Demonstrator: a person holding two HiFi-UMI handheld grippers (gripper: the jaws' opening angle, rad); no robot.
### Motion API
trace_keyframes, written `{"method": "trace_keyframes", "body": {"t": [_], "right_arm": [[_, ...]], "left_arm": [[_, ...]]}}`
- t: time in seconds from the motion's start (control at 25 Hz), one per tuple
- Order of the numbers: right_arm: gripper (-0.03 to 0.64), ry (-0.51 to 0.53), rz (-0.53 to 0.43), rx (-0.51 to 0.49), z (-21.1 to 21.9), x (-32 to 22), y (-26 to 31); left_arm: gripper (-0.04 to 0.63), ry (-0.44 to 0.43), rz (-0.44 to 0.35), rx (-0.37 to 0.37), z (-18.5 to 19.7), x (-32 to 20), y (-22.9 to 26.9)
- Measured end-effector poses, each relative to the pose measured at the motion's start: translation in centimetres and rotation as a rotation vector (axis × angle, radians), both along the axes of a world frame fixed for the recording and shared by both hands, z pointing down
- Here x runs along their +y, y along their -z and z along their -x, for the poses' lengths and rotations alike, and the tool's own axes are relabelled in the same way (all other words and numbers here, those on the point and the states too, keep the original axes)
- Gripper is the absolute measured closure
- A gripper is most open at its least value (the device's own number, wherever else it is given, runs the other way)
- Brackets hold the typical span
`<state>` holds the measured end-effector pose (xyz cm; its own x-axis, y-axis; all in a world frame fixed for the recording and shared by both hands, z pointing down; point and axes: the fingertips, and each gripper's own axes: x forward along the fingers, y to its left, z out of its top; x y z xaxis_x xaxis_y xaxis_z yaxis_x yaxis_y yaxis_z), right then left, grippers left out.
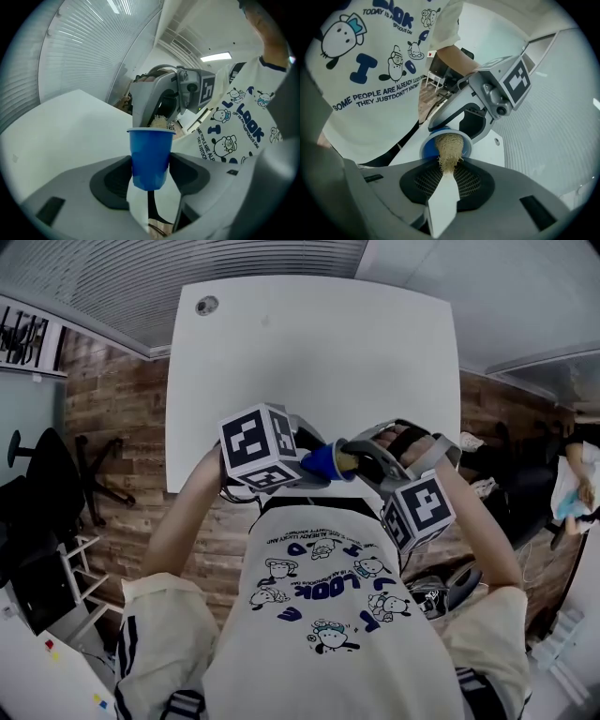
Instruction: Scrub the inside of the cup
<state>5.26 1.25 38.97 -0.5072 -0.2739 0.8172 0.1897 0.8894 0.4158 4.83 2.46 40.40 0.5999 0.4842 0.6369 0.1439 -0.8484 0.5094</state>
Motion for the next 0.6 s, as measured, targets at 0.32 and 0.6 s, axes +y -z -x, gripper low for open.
{"method": "trace_keyframes", "body": {"t": [0.32, 0.6], "right_arm": [[0.546, 0.146, -0.1, 0.015, 1.2, 1.3, 0.1], [0.549, 0.091, -0.061, 0.002, 1.2, 0.9, -0.6]], "left_arm": [[0.313, -0.04, 0.122, -0.007, 0.9, 1.8, -0.1], [0.313, 0.004, 0.087, -0.014, 1.0, 1.2, -0.9]]}}
